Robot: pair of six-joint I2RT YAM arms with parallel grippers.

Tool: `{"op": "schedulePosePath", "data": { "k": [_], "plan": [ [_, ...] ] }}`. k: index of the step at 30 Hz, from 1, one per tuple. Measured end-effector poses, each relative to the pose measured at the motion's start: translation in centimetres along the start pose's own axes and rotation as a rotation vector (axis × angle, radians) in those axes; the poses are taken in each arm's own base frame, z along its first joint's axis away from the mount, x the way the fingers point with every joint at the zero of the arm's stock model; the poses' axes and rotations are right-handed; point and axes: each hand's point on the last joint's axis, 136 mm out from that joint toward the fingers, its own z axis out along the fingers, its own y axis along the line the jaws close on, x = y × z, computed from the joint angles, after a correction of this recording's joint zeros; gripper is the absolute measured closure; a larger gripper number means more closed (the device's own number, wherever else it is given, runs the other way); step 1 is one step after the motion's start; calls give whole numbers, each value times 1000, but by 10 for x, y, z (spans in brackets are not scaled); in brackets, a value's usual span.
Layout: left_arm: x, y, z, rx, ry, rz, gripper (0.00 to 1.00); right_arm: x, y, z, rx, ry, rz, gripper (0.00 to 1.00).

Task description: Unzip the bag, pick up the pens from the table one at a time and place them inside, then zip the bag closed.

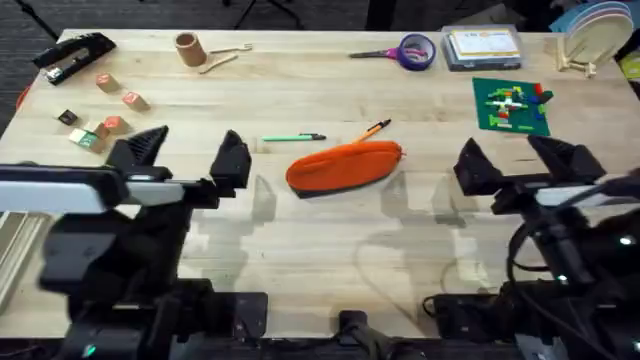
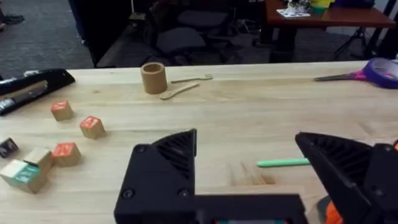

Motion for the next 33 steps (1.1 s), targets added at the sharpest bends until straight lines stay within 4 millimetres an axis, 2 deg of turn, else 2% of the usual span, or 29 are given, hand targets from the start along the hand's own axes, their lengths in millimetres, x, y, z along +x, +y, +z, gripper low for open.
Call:
{"op": "schedulePosePath", "data": {
  "k": [8, 12, 20, 25, 26, 33],
  "plan": [
    [-40, 0, -22, 0, -10, 0, 7, -31, 0, -21, 0, 17, 0, 5],
    [-55, 0, -22, 0, 3, 0, 6, -44, 0, -28, 0, 47, 2, 5],
    [-73, -3, -6, 15, 87, -2, 7, -75, 1, -34, -4, 136, 6, 5],
    [-86, -10, 8, 59, 134, -5, 6, -92, 1, -34, -5, 206, 8, 5],
    [-92, -16, 15, 95, 167, -2, 7, -99, 1, -32, -5, 257, 10, 4],
    [-103, -29, 31, 175, 228, 10, 7, -108, 1, -26, -6, 369, 13, 4]
  ]
}}
